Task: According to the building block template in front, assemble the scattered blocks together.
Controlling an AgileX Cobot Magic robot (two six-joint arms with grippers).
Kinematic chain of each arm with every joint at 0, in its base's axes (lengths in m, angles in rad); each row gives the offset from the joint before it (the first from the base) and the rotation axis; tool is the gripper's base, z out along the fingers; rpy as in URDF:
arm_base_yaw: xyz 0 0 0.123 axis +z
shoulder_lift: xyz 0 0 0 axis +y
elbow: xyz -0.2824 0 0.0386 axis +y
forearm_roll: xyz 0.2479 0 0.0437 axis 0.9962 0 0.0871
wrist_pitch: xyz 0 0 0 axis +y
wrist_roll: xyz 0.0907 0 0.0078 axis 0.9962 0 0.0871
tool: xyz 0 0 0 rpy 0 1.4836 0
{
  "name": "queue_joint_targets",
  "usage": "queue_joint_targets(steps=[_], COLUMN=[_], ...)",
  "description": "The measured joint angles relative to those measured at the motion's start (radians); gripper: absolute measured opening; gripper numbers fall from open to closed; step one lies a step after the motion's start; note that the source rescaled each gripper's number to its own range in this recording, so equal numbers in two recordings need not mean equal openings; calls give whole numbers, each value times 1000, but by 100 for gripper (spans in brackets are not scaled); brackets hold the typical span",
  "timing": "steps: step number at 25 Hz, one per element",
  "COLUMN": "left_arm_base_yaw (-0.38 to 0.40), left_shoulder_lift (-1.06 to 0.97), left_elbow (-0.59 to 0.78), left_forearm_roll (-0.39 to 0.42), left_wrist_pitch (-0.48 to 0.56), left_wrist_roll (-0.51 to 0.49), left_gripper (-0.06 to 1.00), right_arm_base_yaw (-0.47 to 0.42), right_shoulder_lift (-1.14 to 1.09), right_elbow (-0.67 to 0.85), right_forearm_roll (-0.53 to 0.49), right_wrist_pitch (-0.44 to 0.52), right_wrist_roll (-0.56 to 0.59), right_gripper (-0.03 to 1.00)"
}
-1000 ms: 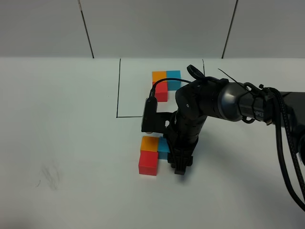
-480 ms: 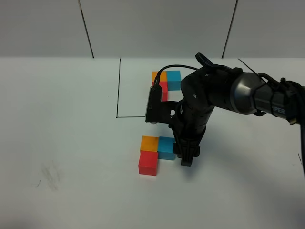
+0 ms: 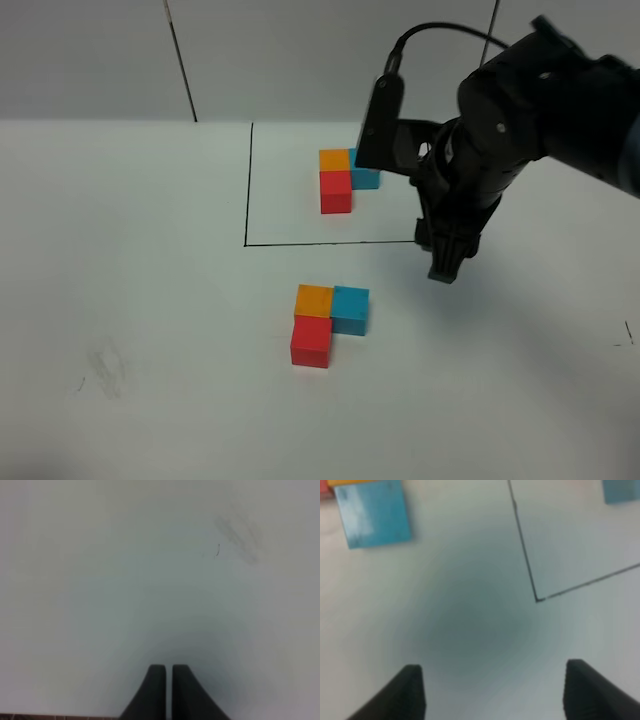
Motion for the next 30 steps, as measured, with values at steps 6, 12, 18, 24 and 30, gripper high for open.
queue_joint_targets(steps=[6,12,18,24,30], left_arm_base_yaw=[0,0,0,0,0], left_shoulder_lift=[0,0,0,0,0], left_elbow=[0,0,0,0,0], left_forearm_roll=[0,0,0,0,0], left_wrist_pitch=[-2,-2,-2,-2,-2], left_wrist_roll=[0,0,0,0,0], left_gripper=[0,0,0,0,0], right_arm_base_yaw=[-45,-94,-155,-240,-316], right_shoulder_lift=[-129,-231,-396,-604,-850], right_elbow=[0,1,73,202,349], right_forearm_roll=[-24,-24,-23,-24,-86], right_wrist_pitch=[137,230,239,240,241], right_wrist_roll=[66,149,209,268,372], right_gripper=[16,1,0,0,0])
